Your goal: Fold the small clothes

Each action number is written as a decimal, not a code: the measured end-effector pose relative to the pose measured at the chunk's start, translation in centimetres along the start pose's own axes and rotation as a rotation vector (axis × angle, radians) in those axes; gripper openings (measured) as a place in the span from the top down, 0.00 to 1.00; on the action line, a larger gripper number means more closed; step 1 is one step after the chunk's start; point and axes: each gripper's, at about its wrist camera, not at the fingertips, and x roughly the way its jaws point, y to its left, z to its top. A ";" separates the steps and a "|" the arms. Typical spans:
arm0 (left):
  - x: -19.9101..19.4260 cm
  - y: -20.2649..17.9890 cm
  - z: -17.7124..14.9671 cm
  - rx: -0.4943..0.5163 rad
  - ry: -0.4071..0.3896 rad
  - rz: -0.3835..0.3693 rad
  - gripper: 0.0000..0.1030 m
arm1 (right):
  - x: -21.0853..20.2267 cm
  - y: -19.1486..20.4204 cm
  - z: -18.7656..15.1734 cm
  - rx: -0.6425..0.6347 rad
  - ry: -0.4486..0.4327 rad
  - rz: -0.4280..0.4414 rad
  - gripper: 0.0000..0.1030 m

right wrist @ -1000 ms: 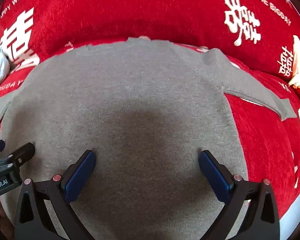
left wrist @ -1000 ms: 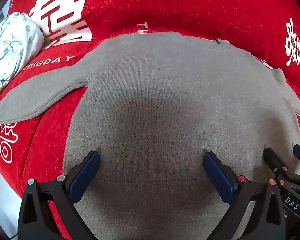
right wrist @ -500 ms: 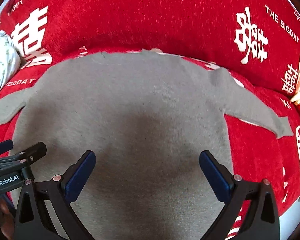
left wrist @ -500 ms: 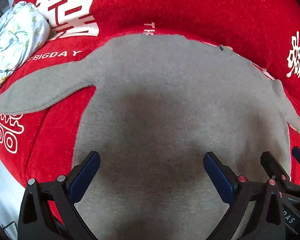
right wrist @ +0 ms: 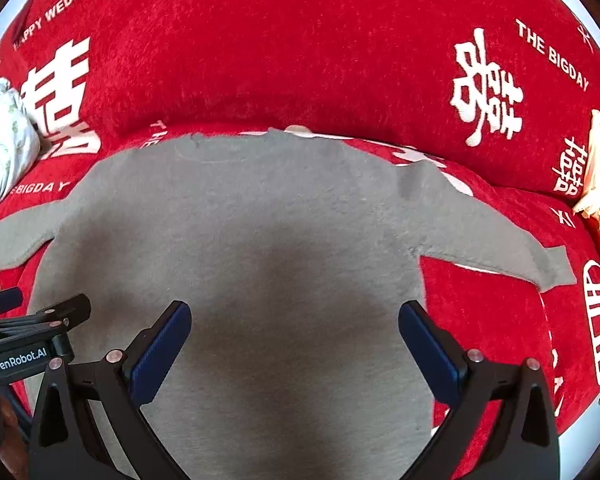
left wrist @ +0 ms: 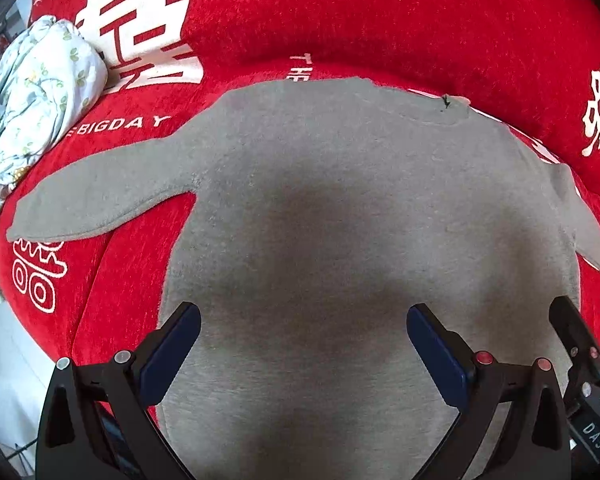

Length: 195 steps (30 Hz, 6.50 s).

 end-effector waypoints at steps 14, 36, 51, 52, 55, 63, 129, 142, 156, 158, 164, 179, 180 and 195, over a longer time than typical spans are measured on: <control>-1.0 -5.3 1.1 0.078 -0.046 0.054 0.00 | 0.0 -5.9 1.0 0.087 -0.047 -0.019 0.00; 0.2 -17.3 3.7 0.215 -0.067 0.064 0.00 | 2.4 -20.0 2.0 0.244 -0.034 -0.146 0.00; 2.9 -23.7 5.1 0.263 -0.053 0.048 0.00 | 5.6 -28.5 0.5 0.304 0.025 -0.251 0.00; 3.2 -24.0 5.1 0.266 -0.048 0.050 0.00 | 5.8 -29.0 0.4 0.308 0.030 -0.252 0.00; 4.0 -24.7 5.0 0.275 -0.037 0.055 0.00 | 6.7 -31.5 -0.5 0.343 0.052 -0.269 0.00; 5.5 -25.1 5.9 0.250 -0.023 0.028 0.00 | 9.6 -38.4 -4.0 0.545 0.049 -0.224 0.00; 3.3 3.1 -4.6 0.056 -0.166 -0.206 0.00 | 0.0 -14.3 8.6 0.593 -0.122 0.020 0.85; 2.1 5.6 -6.3 0.075 -0.222 -0.191 0.00 | 1.0 -4.9 12.1 0.495 -0.110 0.091 0.85; 1.3 11.5 -6.5 -0.037 -0.234 -0.212 0.00 | 2.8 6.3 13.2 0.350 -0.108 0.176 0.85; 0.8 12.1 -6.7 -0.040 -0.242 -0.210 0.00 | 2.9 8.2 13.1 0.315 -0.108 0.191 0.85; -0.3 13.8 -6.9 -0.063 -0.257 -0.211 0.00 | 4.7 14.1 11.9 0.238 -0.070 0.230 0.85; 0.0 16.2 -7.2 -0.107 -0.219 -0.198 0.00 | 9.7 23.9 7.6 -0.141 0.049 0.144 0.32; -0.2 16.2 -7.2 -0.106 -0.221 -0.196 0.00 | 9.0 24.2 7.5 -0.164 0.027 0.156 0.30; -1.3 11.5 -5.3 -0.013 -0.231 -0.204 0.00 | 6.2 2.9 7.3 0.078 -0.085 0.087 0.22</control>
